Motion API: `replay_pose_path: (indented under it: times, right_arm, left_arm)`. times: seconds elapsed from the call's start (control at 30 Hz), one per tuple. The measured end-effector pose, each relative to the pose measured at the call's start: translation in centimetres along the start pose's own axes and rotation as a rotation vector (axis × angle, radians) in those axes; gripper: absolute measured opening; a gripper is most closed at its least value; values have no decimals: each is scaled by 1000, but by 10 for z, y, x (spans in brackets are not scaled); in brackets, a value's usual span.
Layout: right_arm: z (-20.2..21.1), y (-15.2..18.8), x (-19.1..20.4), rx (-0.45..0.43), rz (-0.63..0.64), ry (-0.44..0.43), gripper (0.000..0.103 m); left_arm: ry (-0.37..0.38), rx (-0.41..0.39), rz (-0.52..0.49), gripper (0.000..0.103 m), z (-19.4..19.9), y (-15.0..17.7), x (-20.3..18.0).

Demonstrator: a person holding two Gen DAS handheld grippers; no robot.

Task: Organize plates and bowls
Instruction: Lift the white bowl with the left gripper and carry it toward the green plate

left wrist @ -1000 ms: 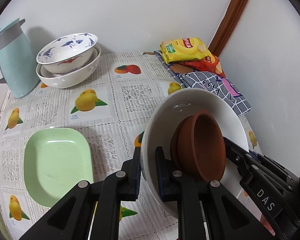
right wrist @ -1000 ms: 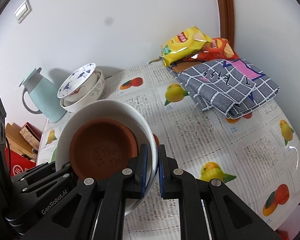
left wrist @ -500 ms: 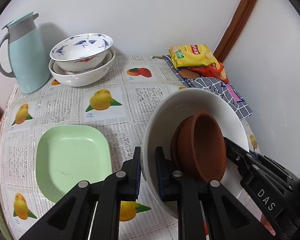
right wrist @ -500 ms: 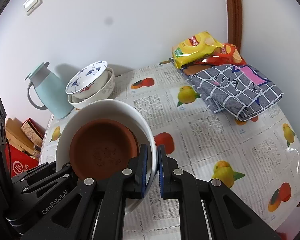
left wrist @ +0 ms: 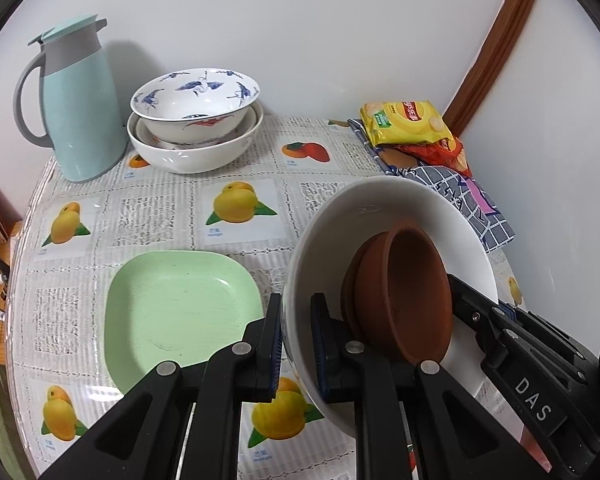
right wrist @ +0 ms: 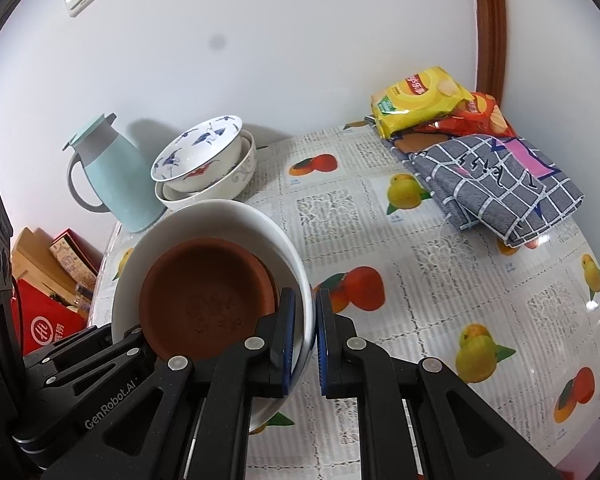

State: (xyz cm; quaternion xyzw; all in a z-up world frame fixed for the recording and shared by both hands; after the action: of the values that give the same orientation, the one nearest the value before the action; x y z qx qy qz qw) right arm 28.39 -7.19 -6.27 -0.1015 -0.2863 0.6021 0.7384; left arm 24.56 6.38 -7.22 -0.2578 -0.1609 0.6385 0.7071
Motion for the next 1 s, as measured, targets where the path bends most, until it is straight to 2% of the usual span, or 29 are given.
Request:
replay_pose_path:
  times: [1.0]
  right_arm:
    - [-15, 10, 53, 16, 48, -25, 10]
  left_arm:
    - [-26, -8, 52, 13, 14, 3, 53]
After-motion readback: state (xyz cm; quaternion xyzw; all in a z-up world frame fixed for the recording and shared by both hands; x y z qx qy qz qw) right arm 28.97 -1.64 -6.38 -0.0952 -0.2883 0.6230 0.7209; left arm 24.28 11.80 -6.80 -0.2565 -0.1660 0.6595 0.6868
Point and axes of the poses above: each gripper's, at about its wrist camera, not at the fingertips, and z roughly against the way its jaws point, x to its left, y to its underside, the point moved 1 cm from there along -z, roughly the way its jaws point, and after that the axes turned 13 degrees about -z, right-handed, at the moved point
